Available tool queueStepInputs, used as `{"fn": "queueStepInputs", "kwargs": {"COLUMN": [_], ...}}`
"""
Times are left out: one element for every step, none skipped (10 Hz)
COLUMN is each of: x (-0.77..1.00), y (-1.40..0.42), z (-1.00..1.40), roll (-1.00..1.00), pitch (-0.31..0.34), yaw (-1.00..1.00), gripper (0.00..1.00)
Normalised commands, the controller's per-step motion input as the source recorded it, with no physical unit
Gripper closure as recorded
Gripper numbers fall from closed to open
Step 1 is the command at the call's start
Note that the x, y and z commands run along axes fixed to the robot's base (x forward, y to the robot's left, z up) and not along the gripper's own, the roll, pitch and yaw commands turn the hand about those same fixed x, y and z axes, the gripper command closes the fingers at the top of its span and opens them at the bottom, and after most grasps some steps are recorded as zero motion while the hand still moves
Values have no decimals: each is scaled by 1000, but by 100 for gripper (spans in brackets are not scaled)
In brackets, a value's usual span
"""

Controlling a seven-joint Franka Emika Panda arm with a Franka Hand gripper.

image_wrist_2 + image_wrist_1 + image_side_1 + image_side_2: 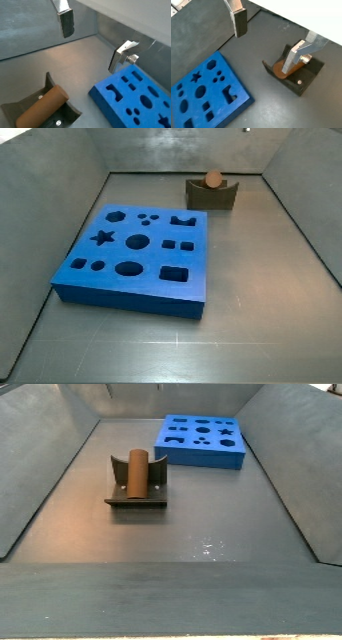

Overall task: Pick up the round object. Move up. Place the round object on the fixture. Regrasp the round object. Move to above the board. Insert the round object.
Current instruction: Regrasp the round object.

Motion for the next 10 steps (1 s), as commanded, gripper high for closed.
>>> {"fn": "queueStepInputs", "kwargs": {"x": [-41, -39, -37, -33, -28, -24, -19, -18, -15, -14], "y": [-25, -28, -25, -24, -21, -21, -22, -20, -21, -19], "z": [13, 12, 11, 12, 10, 6, 5, 6, 8, 8], "roll": [1000, 1000, 1000, 1000, 1000, 1000, 1000, 1000, 1000, 1000], "pitch": [-10, -13, -20, -24, -30, -35, -41, -43, -49, -52], "yaw": [10, 10, 11, 11, 12, 12, 13, 13, 14, 15], "gripper": [0, 0, 0, 0, 0, 0, 0, 0, 0, 0]}}
